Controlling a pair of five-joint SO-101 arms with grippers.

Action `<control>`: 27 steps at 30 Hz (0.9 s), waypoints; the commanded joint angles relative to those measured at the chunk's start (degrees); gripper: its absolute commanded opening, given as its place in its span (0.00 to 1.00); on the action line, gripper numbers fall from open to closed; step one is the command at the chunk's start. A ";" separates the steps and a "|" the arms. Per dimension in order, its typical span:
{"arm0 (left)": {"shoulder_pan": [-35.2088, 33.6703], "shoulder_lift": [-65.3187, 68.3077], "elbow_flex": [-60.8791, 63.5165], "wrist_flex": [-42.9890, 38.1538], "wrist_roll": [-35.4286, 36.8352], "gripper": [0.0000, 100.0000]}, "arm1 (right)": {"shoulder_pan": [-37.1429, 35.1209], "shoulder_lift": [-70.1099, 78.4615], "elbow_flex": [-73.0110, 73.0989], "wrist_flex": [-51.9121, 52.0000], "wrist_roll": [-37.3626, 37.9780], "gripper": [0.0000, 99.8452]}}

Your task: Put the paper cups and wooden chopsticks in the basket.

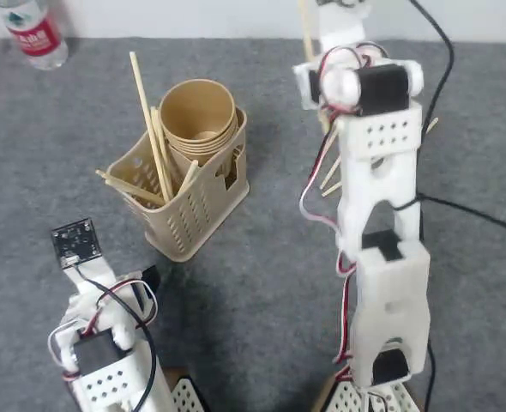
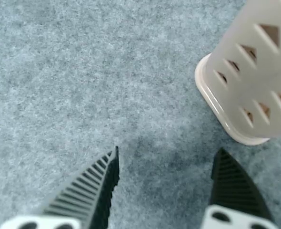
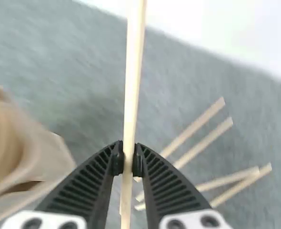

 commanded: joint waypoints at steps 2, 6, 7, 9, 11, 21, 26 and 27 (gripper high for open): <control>0.97 -4.40 -0.22 -0.09 0.53 0.30 | -10.51 -16.57 6.95 2.68 -6.07 0.01; 0.97 -4.40 -0.22 -0.09 0.53 0.30 | -20.62 -31.16 23.38 1.89 -7.74 0.01; 0.97 -4.40 -0.22 -0.09 0.53 0.30 | -21.67 -34.33 27.43 0.48 -7.74 0.01; 0.97 -4.40 -0.22 -0.09 0.53 0.30 | -21.49 -39.16 34.99 -4.70 -7.74 0.01; 0.97 -4.40 -0.22 -0.09 0.53 0.30 | -19.03 -42.68 41.41 -11.47 -7.74 0.01; 0.70 -4.40 -0.22 -0.09 0.70 0.30 | -31.25 -54.46 80.09 -44.97 -1.49 0.01; 0.79 -4.40 -0.22 -0.09 0.62 0.30 | -32.66 -64.75 101.98 -74.42 6.15 0.01; 0.79 -4.40 -0.22 -0.09 0.62 0.30 | -32.66 -65.36 104.97 -78.81 7.74 0.01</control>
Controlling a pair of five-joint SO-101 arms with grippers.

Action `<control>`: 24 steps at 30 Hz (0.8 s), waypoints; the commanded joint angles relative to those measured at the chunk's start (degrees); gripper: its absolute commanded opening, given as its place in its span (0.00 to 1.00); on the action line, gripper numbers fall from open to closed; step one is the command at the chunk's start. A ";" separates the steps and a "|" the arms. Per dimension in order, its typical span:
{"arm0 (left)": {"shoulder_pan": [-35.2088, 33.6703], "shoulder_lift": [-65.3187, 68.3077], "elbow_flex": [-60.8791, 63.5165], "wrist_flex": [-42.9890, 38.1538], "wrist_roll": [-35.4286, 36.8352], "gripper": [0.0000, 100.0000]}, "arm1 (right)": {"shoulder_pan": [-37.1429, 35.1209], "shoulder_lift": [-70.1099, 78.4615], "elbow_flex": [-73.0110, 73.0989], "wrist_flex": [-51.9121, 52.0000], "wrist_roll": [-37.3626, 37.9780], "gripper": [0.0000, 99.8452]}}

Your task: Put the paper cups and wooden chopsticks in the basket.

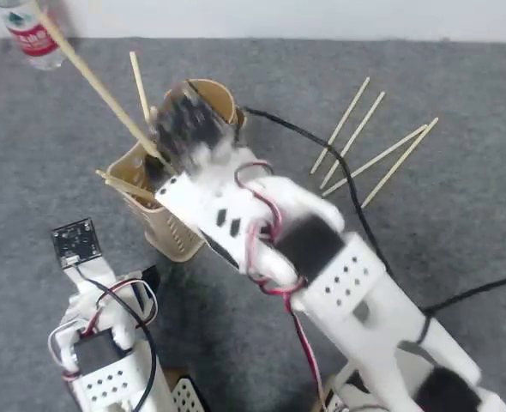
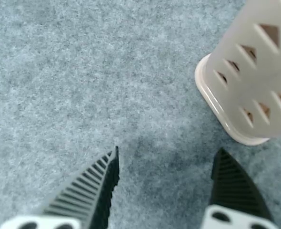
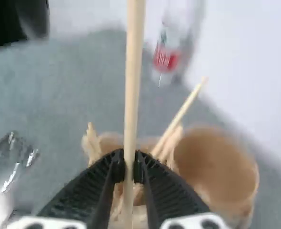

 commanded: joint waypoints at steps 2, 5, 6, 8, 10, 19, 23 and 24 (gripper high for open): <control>0.88 -4.40 -0.22 -0.09 0.62 0.30 | -0.75 -5.32 12.48 -22.37 7.12 0.01; 0.88 -4.40 -0.22 -0.09 0.62 0.30 | -0.57 -3.82 13.89 -24.04 7.38 0.01; 0.88 -4.40 -0.22 -0.09 0.62 0.30 | -0.66 -3.30 13.89 -24.31 7.38 0.01; 0.88 -4.40 -0.22 -0.09 0.62 0.30 | -1.27 -2.15 13.89 -25.01 7.30 0.01; 0.88 -4.40 -0.22 -0.09 0.62 0.30 | -2.42 -0.92 14.86 -27.21 7.47 0.01; 0.88 -4.40 -0.22 -0.09 0.62 0.30 | -2.77 2.68 23.12 -35.74 7.38 0.01; 0.88 -4.40 -0.22 -0.09 0.62 0.30 | -1.19 2.77 28.75 -40.75 7.38 0.01; 0.88 -4.40 -0.22 -0.09 0.53 0.30 | -0.75 2.77 29.36 -41.71 7.38 0.01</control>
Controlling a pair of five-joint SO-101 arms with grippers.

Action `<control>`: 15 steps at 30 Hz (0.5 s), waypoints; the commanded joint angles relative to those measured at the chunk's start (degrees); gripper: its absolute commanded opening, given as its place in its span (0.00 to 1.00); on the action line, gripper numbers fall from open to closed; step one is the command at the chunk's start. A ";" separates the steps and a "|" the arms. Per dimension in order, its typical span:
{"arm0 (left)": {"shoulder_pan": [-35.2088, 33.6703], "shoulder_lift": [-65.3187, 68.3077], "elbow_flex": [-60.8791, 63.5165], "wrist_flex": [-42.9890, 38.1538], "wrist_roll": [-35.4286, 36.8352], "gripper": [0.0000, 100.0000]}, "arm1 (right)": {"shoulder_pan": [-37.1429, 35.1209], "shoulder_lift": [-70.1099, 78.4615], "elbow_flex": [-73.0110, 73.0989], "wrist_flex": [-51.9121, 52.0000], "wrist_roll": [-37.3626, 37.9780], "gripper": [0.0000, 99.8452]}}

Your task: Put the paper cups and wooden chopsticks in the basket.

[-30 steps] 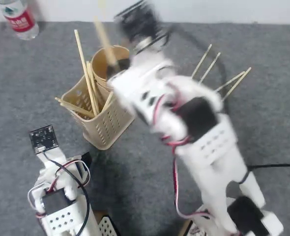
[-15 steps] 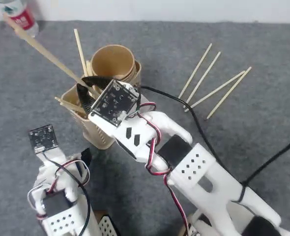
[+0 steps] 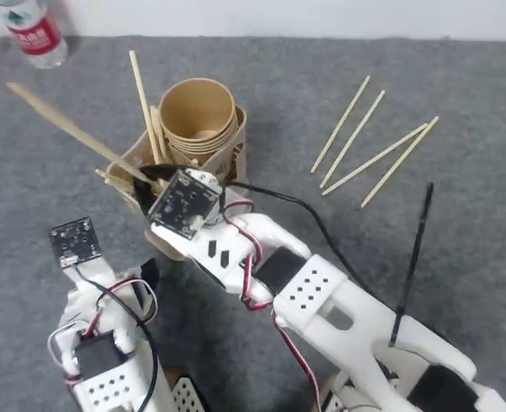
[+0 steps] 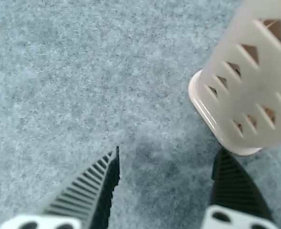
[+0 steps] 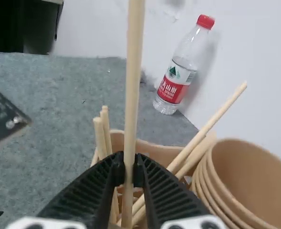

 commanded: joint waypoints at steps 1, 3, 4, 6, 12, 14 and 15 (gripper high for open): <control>0.35 -0.88 -0.31 -0.09 0.53 0.30 | 1.80 -0.40 0.62 -3.82 0.70 0.01; 0.35 -0.88 -0.31 -0.09 0.53 0.30 | 1.80 -0.40 0.97 -3.91 0.79 0.04; 0.35 -0.88 -0.31 -0.09 0.53 0.30 | 1.80 -0.40 1.14 -3.91 0.70 0.08; 0.35 -0.88 -0.31 -0.09 0.53 0.30 | 1.80 -0.40 1.49 -3.91 0.70 0.17; 0.35 -0.88 -0.31 -0.09 0.53 0.30 | 1.71 -0.48 1.23 -3.91 0.97 0.15; 0.35 -0.88 -0.31 -0.09 0.53 0.30 | 1.71 -0.48 1.23 -3.82 0.97 0.15; 0.35 -0.88 -0.31 -0.09 0.53 0.30 | 1.80 -0.48 1.23 -3.82 0.97 0.15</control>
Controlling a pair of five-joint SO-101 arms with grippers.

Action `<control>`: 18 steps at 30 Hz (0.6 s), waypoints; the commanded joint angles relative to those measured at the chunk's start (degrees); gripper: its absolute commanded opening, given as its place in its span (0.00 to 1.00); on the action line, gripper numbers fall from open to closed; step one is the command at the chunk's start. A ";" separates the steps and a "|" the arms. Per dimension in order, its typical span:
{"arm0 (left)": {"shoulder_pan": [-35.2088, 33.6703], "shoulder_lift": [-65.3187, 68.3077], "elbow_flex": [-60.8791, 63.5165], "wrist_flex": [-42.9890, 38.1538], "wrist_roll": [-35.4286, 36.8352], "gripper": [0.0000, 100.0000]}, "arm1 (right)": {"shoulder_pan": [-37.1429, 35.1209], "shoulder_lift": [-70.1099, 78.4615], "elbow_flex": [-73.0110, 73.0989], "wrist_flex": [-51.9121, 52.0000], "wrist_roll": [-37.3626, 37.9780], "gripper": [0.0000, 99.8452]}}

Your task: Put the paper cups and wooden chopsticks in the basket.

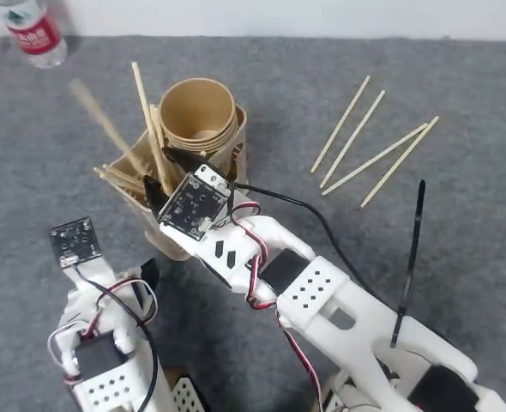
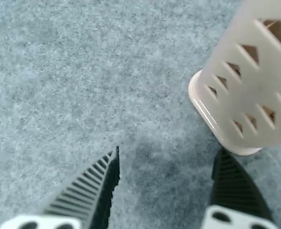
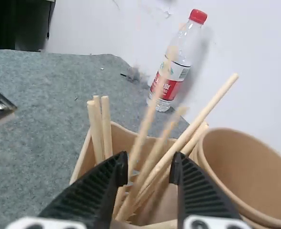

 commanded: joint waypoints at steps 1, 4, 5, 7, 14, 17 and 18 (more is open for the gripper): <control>0.35 -0.88 -0.31 -0.09 0.53 0.30 | 0.57 -0.48 -1.23 -1.27 0.62 0.15; 0.35 -0.88 -0.31 -0.09 0.53 0.30 | 2.42 -0.13 -6.68 1.80 0.35 0.15; 0.35 -0.88 -0.31 -0.09 0.53 0.30 | 3.30 0.40 -10.37 4.18 0.26 0.15; 0.35 -0.88 -0.31 -0.09 0.53 0.30 | 5.76 2.24 -18.81 10.86 -2.02 0.15; 0.44 -0.88 -0.31 -0.09 0.53 0.30 | 12.97 20.09 -60.31 41.01 -16.88 0.15; 0.44 -0.88 -0.31 -0.09 0.53 0.30 | 12.26 30.99 -78.77 50.42 -15.12 0.15; 0.44 -0.88 -0.31 -0.09 0.53 0.30 | 11.91 34.68 -84.57 52.53 -14.07 0.15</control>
